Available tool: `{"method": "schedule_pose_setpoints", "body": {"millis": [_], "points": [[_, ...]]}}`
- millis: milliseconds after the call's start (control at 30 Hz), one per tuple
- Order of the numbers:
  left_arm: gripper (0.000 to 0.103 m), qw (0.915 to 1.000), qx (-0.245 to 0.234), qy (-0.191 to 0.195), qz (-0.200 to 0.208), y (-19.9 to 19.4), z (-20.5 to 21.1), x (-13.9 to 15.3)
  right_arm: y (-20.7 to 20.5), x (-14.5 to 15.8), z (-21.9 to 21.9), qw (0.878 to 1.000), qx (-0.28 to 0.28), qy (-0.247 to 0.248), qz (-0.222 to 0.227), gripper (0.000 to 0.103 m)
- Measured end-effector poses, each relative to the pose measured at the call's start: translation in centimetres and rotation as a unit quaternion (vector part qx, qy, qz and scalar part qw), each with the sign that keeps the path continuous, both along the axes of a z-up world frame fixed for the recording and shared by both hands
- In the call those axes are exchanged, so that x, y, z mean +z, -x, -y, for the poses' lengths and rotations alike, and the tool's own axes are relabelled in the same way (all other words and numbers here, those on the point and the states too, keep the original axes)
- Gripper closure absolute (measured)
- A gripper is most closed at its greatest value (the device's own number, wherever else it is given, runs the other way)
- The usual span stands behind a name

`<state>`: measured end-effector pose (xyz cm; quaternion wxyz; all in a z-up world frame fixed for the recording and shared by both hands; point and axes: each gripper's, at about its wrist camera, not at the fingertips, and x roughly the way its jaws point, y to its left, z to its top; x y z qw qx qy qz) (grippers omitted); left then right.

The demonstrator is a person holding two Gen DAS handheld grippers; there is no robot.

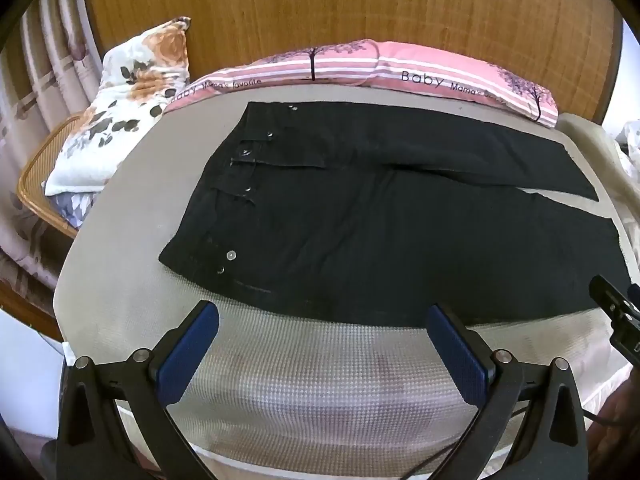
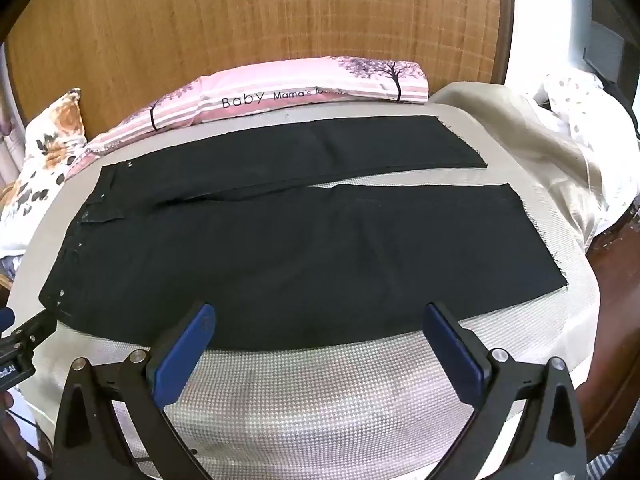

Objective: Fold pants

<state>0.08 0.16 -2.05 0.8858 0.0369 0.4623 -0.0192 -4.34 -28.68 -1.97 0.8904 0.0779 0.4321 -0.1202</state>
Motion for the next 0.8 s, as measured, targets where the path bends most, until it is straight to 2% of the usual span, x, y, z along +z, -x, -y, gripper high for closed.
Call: {"method": "schedule_pose_setpoints", "body": {"millis": [800], "points": [[0.000, 0.9997, -0.002, -0.008, -0.023, -0.79, 0.21, -0.80, -0.41, -0.86, -0.20, 1.000, 0.011, -0.015, -0.014, 0.001]]}}
